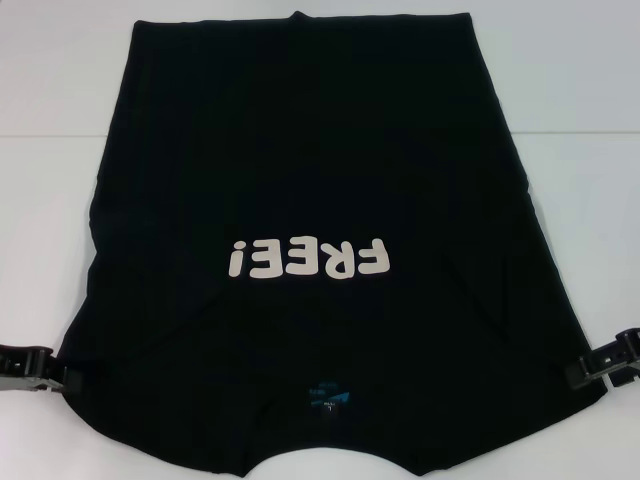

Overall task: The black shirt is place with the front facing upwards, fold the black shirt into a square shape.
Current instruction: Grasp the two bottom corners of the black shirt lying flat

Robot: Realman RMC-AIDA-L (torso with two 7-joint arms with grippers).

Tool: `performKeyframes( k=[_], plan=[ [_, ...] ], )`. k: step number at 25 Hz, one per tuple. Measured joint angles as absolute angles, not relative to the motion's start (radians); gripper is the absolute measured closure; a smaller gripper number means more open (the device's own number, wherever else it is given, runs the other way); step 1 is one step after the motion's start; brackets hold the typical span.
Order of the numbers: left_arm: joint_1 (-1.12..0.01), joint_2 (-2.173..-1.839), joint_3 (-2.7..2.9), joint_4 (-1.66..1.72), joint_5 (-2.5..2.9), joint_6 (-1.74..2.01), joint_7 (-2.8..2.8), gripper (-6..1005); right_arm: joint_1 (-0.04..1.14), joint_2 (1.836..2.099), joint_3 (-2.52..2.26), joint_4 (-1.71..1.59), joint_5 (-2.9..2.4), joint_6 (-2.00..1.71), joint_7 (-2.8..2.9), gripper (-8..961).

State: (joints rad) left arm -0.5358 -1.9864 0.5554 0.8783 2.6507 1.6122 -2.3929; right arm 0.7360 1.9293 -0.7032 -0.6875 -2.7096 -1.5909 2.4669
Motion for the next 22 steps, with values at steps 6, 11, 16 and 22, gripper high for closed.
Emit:
performKeyframes(
  k=[6, 11, 16, 22],
  plan=[
    [-0.534, -1.986, 0.555, 0.877, 2.651, 1.612, -2.393, 950, 0.736, 1.930, -0.708, -0.686, -2.717, -1.577, 2.473, 175],
    [-0.535, -1.986, 0.557, 0.877, 2.651, 1.614, -2.393, 950, 0.736, 1.931, -0.709, -0.683, -2.717, -1.572, 2.474, 182],
    [-0.536, -1.985, 0.558, 0.870, 2.651, 1.614, -2.393, 950, 0.737, 1.931, -0.709, -0.671, -2.718, -1.558, 2.474, 190],
    [-0.537, -1.982, 0.556, 0.863, 2.651, 1.614, -2.393, 950, 0.746, 1.931, -0.712, -0.652, -2.718, -1.550, 2.469, 198]
  ],
)
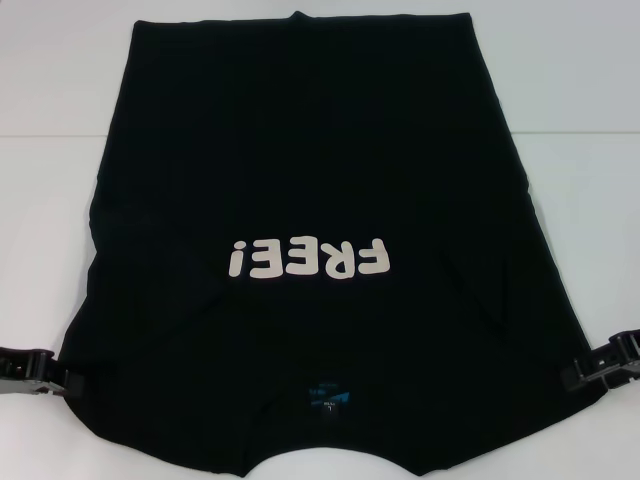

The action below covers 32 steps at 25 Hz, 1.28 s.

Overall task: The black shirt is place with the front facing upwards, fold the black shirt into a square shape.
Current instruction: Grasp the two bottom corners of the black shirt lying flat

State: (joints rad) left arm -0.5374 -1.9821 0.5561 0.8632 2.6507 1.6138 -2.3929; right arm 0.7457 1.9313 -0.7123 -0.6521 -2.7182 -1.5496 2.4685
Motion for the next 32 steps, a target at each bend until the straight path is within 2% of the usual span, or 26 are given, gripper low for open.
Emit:
performKeyframes(
  k=[14, 32],
  plan=[
    [-0.537, -1.982, 0.557, 0.864, 2.651, 1.614, -2.393, 950, 0.756, 1.953, -0.726, -0.648, -2.712, -1.545, 2.457, 219],
    [-0.535, -1.982, 0.555, 0.864, 2.651, 1.614, -2.393, 951, 0.773, 1.965, -0.722, -0.643, -2.709, -1.536, 2.434, 246]
  ],
)
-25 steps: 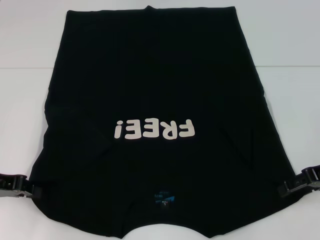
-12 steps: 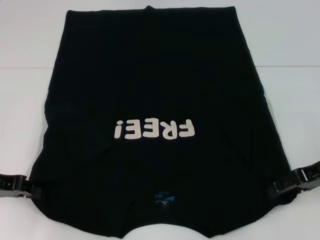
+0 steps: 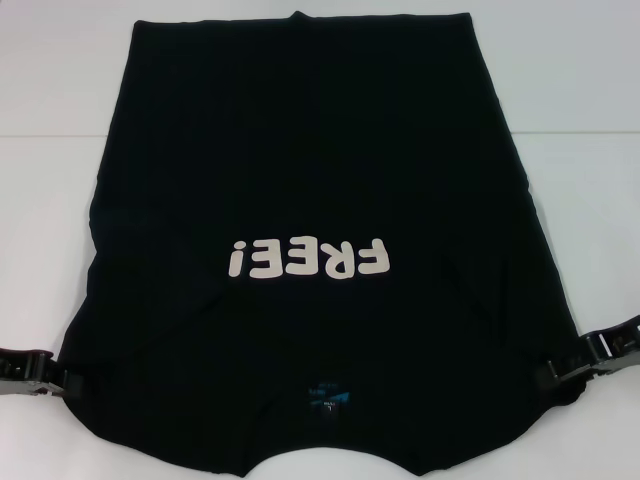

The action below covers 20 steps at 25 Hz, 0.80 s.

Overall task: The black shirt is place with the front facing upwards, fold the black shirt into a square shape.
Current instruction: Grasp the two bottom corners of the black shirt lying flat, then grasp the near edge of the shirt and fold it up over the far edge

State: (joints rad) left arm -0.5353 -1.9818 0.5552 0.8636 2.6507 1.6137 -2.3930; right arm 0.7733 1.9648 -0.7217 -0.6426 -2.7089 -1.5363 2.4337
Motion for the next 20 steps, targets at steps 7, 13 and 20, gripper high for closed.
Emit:
performKeyframes(
  k=[7, 13, 20],
  plan=[
    [-0.536, -1.982, 0.555, 0.855, 2.649, 1.614, -2.388, 951, 0.775, 1.965, -0.724, -0.644, -2.715, -1.538, 2.433, 295],
    [-0.537, -1.982, 0.555, 0.855, 2.649, 1.614, -2.385, 951, 0.776, 1.965, -0.725, -0.644, -2.715, -1.543, 2.435, 577],
    [-0.537, -1.982, 0.555, 0.854, 2.648, 1.621, -2.382, 951, 0.777, 1.960, -0.726, -0.644, -2.717, -1.544, 2.436, 919]
  ],
)
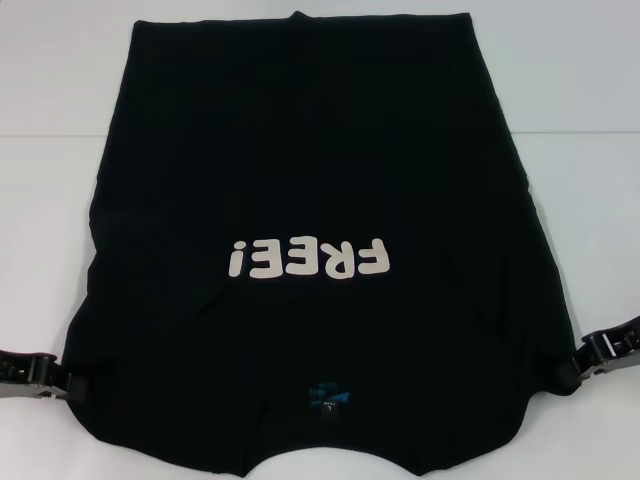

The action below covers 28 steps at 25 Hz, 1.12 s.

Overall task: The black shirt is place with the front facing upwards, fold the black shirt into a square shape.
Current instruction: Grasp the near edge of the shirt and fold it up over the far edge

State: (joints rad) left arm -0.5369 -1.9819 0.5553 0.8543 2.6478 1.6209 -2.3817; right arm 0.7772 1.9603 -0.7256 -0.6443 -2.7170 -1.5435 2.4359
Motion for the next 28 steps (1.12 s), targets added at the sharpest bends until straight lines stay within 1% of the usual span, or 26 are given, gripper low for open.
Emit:
performKeyframes(
  k=[5, 6, 7, 9, 13, 15, 23, 28],
  plan=[
    [-0.537, -1.980, 0.555, 0.854, 2.630, 1.635, -2.372, 951, 0.782, 1.952, -0.726, -0.646, -2.717, -1.545, 2.428, 919],
    [-0.537, -1.977, 0.555, 0.854, 2.624, 1.637, -2.372, 951, 0.784, 1.948, -0.726, -0.647, -2.716, -1.552, 2.425, 919],
    [-0.537, -1.974, 0.553, 0.852, 2.617, 1.640, -2.373, 951, 0.789, 1.937, -0.725, -0.654, -2.713, -1.573, 2.416, 919],
    [-0.539, -1.962, 0.546, 0.835, 2.603, 1.659, -2.368, 951, 0.793, 1.924, -0.719, -0.682, -2.710, -1.607, 2.410, 919],
    [-0.558, -1.929, 0.531, 0.763, 2.584, 1.691, -2.340, 951, 0.794, 1.915, -0.710, -0.744, -2.708, -1.653, 2.410, 919],
    [-0.566, -1.919, 0.524, 0.735, 2.581, 1.693, -2.329, 951, 0.796, 1.914, -0.710, -0.769, -2.708, -1.673, 2.411, 918],
    [-0.573, -1.899, 0.512, 0.707, 2.578, 1.764, -2.300, 951, 0.801, 1.913, -0.722, -0.775, -2.702, -1.724, 2.382, 918],
    [-0.581, -1.858, 0.524, 0.628, 2.605, 1.864, -2.243, 951, 0.783, 1.909, -0.723, -0.769, -2.707, -1.839, 2.297, 918]
  ],
)
